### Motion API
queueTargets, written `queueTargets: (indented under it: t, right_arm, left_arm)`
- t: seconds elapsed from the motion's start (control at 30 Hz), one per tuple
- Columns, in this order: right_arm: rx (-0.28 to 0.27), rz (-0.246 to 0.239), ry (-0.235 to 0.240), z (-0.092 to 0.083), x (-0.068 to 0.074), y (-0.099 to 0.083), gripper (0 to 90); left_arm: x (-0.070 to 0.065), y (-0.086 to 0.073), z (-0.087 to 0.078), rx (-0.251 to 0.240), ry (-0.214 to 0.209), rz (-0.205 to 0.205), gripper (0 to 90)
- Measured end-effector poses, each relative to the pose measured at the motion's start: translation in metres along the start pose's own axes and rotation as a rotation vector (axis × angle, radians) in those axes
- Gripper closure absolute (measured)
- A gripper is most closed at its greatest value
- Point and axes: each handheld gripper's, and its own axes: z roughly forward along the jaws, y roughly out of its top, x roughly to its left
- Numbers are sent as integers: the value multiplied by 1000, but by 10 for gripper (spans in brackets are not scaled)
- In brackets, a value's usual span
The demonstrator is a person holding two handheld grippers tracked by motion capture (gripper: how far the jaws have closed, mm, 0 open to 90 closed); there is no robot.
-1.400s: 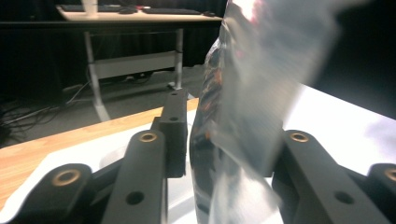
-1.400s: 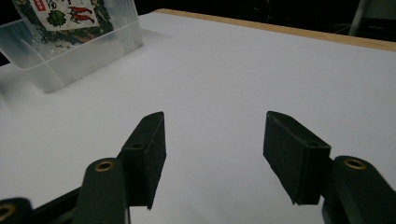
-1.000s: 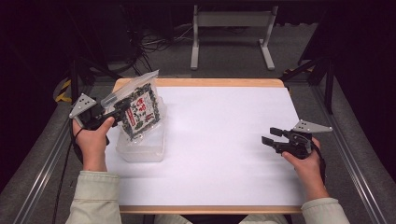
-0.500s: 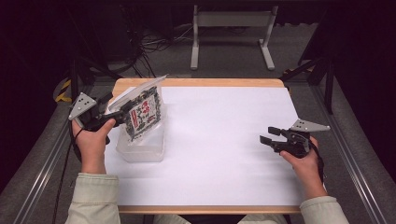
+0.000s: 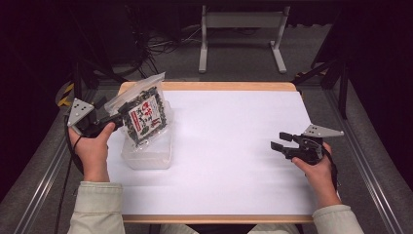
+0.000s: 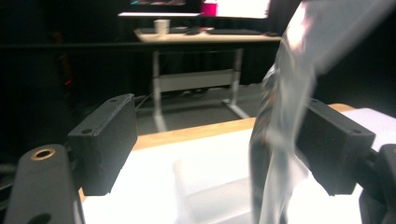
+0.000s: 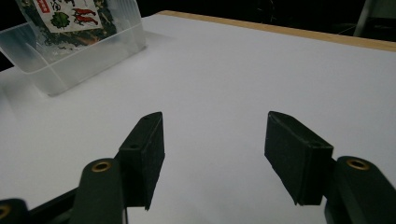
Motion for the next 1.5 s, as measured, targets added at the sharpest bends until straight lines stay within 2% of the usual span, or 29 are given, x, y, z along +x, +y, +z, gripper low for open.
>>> queueTargets:
  t: [0.1,0.2,0.5,0.77,1.0,1.13,1.17,1.2,1.23,1.3,1.33,1.5]
  right_arm:
    - [-2,-3,1,0,0,0,388]
    - [3,-2,-1,1,0,0,388]
    - [6,3,0,0,0,-1,387]
    - [-4,25,1,-2,-3,-4,387]
    - [-2,8,16,5,1,0,386]
    - [-8,3,25,6,2,3,387]
    - [-10,5,25,6,2,3,386]
    - [-10,5,25,6,2,3,386]
    - [-7,2,26,7,3,3,386]
    - [-7,2,26,7,3,4,386]
    - [-12,3,26,6,2,4,386]
    - [-7,-1,27,4,5,4,385]
  left_arm:
    - [6,-3,-2,-4,30,-30,181]
    - [6,-3,-2,-5,22,-35,174]
    - [-6,5,0,-23,-4,-3,142]
    - [-20,17,-10,-43,-42,46,83]
    - [-43,38,-31,-89,-47,110,38]
    - [-56,48,-42,-117,-64,142,33]
    - [-64,52,-47,-122,-79,157,32]
    - [-64,52,-47,-122,-79,157,31]
    - [-68,54,-48,-119,-101,157,31]
    - [-79,58,-50,-100,-166,157,31]
    - [-84,58,-49,-99,-186,156,31]
    - [-117,55,-38,-46,-327,177,31]
